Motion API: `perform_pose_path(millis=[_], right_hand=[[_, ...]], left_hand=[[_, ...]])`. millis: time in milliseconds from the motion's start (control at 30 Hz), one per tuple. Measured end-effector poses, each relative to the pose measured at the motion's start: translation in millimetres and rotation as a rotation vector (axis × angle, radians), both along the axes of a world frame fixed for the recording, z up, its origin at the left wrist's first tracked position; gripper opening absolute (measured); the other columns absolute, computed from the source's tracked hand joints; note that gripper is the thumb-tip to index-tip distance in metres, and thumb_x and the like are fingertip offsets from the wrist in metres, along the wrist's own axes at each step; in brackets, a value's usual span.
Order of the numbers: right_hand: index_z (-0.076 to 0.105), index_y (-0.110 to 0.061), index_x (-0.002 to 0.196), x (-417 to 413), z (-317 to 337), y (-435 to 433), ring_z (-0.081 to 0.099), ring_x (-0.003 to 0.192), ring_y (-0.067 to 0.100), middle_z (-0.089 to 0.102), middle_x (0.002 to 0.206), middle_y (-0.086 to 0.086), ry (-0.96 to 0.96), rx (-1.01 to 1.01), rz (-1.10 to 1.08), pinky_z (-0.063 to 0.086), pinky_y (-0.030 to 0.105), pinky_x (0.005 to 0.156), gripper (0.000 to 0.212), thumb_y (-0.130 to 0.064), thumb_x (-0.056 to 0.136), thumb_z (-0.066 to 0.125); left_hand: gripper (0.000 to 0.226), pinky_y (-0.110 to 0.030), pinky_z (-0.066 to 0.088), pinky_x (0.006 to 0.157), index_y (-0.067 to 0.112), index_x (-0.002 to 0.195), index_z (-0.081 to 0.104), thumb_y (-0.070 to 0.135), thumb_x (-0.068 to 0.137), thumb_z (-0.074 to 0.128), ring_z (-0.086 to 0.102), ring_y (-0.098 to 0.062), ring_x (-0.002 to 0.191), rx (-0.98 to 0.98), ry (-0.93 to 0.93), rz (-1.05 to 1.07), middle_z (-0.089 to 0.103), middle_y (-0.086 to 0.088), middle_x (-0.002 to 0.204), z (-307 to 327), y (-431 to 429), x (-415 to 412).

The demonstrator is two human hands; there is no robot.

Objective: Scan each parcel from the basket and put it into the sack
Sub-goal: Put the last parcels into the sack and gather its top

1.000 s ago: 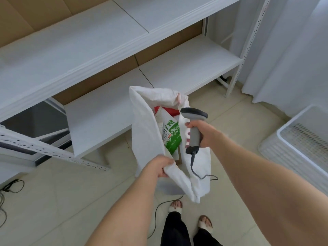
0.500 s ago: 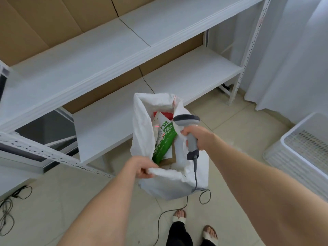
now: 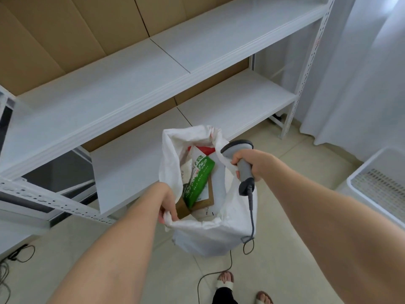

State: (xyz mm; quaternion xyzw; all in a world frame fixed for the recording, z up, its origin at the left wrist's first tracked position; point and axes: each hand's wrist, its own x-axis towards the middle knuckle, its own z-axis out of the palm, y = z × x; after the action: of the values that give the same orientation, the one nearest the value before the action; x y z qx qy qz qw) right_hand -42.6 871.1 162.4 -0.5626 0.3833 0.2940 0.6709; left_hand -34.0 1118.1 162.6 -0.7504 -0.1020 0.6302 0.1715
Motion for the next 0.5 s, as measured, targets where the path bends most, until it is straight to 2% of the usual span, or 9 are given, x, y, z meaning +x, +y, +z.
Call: perform_pose_path(millis=[33, 100, 200, 267, 300, 367, 400, 467, 500], right_hand=[[0.048, -0.007, 0.099, 1.9, -2.6, 1.1, 0.05, 0.058, 0.021, 0.05, 0.083, 0.013, -0.003, -0.004, 0.016, 0.052, 0.028, 0.054, 0.018, -0.005, 0.086, 0.061], [0.05, -0.007, 0.1, 6.1, -6.4, 6.4, 0.051, 0.059, 0.021, 0.051, 0.082, 0.012, -0.023, -0.029, 0.068, 0.051, 0.028, 0.056, 0.02, -0.009, 0.085, 0.063], [0.054, -0.007, 0.086, 11.1, -17.6, 23.4, 0.052, 0.074, 0.024, 0.054, 0.084, 0.01, -0.015, -0.123, 0.258, 0.047, 0.033, 0.076, 0.014, -0.014, 0.082, 0.065], [0.057, -0.008, 0.084, 12.6, -25.9, 34.8, 0.051, 0.079, 0.025, 0.057, 0.089, 0.011, -0.018, -0.171, 0.347, 0.045, 0.033, 0.077, 0.014, -0.015, 0.077, 0.066], [0.059, -0.008, 0.085, 13.6, -30.7, 39.2, 0.052, 0.079, 0.025, 0.058, 0.09, 0.011, -0.025, -0.172, 0.359, 0.045, 0.033, 0.076, 0.014, -0.014, 0.074, 0.067], [0.057, -0.008, 0.085, 17.1, -41.1, 45.7, 0.053, 0.074, 0.023, 0.059, 0.084, 0.011, -0.023, -0.104, 0.289, 0.047, 0.032, 0.073, 0.011, -0.011, 0.077, 0.065], [0.056, -0.006, 0.089, 17.9, -45.0, 47.4, 0.055, 0.068, 0.021, 0.06, 0.079, 0.011, -0.003, -0.027, 0.215, 0.049, 0.03, 0.069, 0.01, -0.009, 0.082, 0.062], [0.051, -0.005, 0.099, 22.1, -51.4, 51.5, 0.057, 0.06, 0.018, 0.059, 0.076, 0.012, 0.03, 0.08, 0.089, 0.052, 0.028, 0.058, 0.015, -0.006, 0.086, 0.06], [0.049, -0.006, 0.101, 26.9, -54.5, 53.9, 0.056, 0.059, 0.018, 0.057, 0.078, 0.012, 0.031, 0.062, 0.067, 0.051, 0.028, 0.056, 0.018, -0.005, 0.086, 0.06]], left_hand=[[0.029, -0.025, 0.05, 0.072, 0.007, 0.091, 0.062, 0.037, 0.091, 0.063, 0.058, -0.014, 0.066, -0.049, -0.043, 0.112, 0.063, -0.005, 0.072, -3.0, 2.7, 1.9], [0.058, -0.031, 0.051, 0.085, -0.002, 0.127, 0.051, 0.042, 0.09, 0.062, 0.063, -0.022, 0.089, -0.118, -0.154, 0.247, 0.064, -0.012, 0.105, -7.5, 6.4, 10.5], [0.065, -0.033, 0.049, 0.081, 0.0, 0.133, 0.043, 0.04, 0.088, 0.066, 0.06, -0.026, 0.103, -0.266, -0.521, 0.239, 0.058, -0.014, 0.125, -16.6, 3.3, 27.1], [0.076, -0.036, 0.05, 0.087, 0.007, 0.139, 0.028, 0.033, 0.082, 0.072, 0.056, -0.029, 0.111, -0.352, -0.783, 0.169, 0.049, -0.014, 0.131, -27.0, -0.8, 36.7], [0.085, -0.038, 0.05, 0.089, 0.013, 0.145, 0.016, 0.03, 0.082, 0.072, 0.053, -0.031, 0.114, -0.365, -0.842, 0.149, 0.042, -0.015, 0.133, -31.8, -2.7, 38.0], [0.093, -0.04, 0.05, 0.09, 0.028, 0.15, -0.003, 0.022, 0.087, 0.065, 0.05, -0.032, 0.116, -0.381, -0.865, 0.081, 0.032, -0.016, 0.138, -40.5, -6.7, 39.1], [0.091, -0.041, 0.049, 0.092, 0.033, 0.151, -0.005, 0.016, 0.09, 0.059, 0.05, -0.032, 0.117, -0.408, -0.845, 0.044, 0.029, -0.016, 0.14, -46.6, -7.6, 40.2], [0.085, -0.041, 0.048, 0.096, 0.038, 0.152, -0.001, 0.008, 0.092, 0.051, 0.049, -0.032, 0.118, -0.471, -0.801, 0.008, 0.024, -0.015, 0.146, -53.5, -6.9, 44.6], [0.082, -0.042, 0.047, 0.098, 0.04, 0.152, 0.002, 0.006, 0.092, 0.047, 0.049, -0.033, 0.119, -0.493, -0.793, 0.006, 0.022, -0.015, 0.148, -57.0, -5.0, 49.0]])
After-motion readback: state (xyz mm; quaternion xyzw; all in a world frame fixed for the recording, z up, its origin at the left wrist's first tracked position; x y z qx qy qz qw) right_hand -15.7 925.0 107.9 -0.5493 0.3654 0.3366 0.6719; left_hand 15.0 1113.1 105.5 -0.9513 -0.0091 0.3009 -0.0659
